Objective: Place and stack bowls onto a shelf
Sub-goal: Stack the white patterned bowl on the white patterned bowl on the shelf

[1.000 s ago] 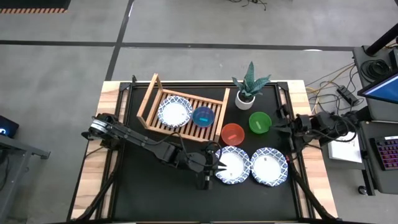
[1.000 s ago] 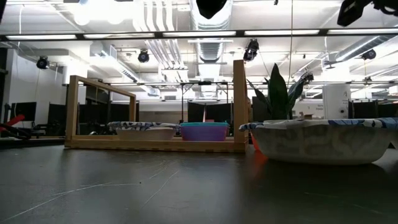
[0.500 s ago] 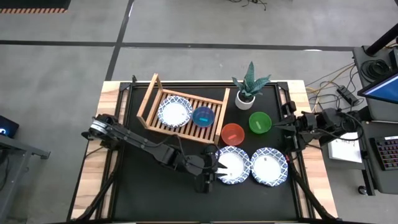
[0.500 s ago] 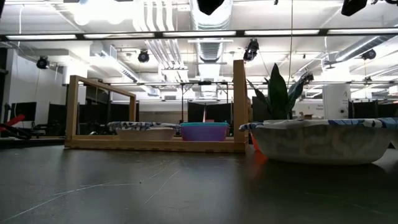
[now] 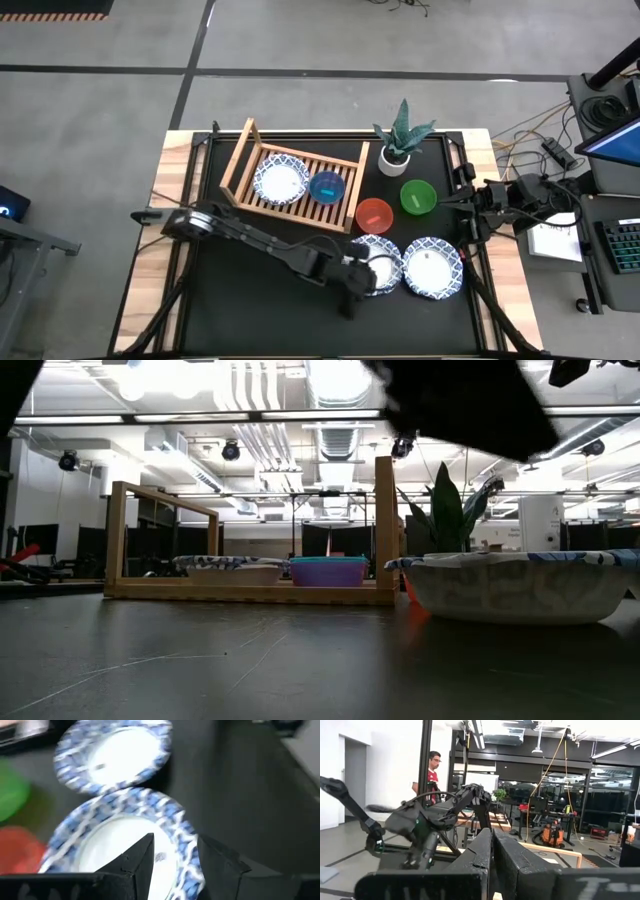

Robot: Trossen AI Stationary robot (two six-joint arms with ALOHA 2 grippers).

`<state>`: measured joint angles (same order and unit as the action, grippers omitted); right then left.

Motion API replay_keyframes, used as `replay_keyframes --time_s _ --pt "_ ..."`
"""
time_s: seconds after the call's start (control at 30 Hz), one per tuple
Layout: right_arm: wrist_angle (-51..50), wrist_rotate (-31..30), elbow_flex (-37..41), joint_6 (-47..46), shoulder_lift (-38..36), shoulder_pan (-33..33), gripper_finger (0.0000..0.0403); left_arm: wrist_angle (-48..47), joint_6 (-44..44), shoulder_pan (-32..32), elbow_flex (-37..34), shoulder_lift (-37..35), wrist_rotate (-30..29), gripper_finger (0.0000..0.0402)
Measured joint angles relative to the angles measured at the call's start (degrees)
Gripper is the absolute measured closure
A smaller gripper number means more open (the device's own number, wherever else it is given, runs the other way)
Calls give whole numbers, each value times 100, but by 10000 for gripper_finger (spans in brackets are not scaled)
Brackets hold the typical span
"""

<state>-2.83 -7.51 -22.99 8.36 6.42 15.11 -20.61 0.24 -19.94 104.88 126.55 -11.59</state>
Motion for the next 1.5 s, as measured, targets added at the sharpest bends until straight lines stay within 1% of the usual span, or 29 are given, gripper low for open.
replay_keyframes --time_s 0.1,0.13,0.23,0.33,0.37,0.43,0.5,0.6,0.77,0.9,0.97,1.13,1.3,1.5 --pt "-1 0 -1 -9 2 0 394 -839 217 142 902 385 835 267" --pt "-10 0 1 -24 2 0 394 -1157 224 183 1226 539 1028 267" --pt "-12 0 -1 -31 2 0 394 -2311 211 268 2161 1101 1312 267" --pt "-9 -2 -1 -42 2 0 394 -3136 208 312 3008 1670 1564 267" --pt "-11 -2 -1 -40 2 -1 394 -3039 190 324 2972 1711 1733 267" --pt "-2 -2 -1 -42 2 -2 394 -2727 59 386 2569 1591 2134 267" --pt "2 -2 -1 -42 2 -2 394 -2487 -242 453 2351 1560 2356 267" --pt "-7 -5 -1 -42 2 -2 394 -2467 -533 539 2240 1569 2452 268" --pt "-10 -4 -1 -43 2 -2 394 -2205 -589 533 2111 1573 2466 272" --pt "-9 -4 -1 -87 2 -2 394 -2314 -578 539 2197 1573 2471 274" --pt "-9 -4 -1 -83 2 -2 394 -2419 -528 537 2299 1573 2438 274" --pt "-9 -5 -1 -59 2 -2 394 -2790 -254 474 2678 1573 2052 274" --pt "-9 -7 -1 -54 3 -2 394 -3032 41 394 2916 1573 1414 274" --pt "-11 -7 -1 -46 3 -2 394 -3035 23 388 2746 1573 1399 274"
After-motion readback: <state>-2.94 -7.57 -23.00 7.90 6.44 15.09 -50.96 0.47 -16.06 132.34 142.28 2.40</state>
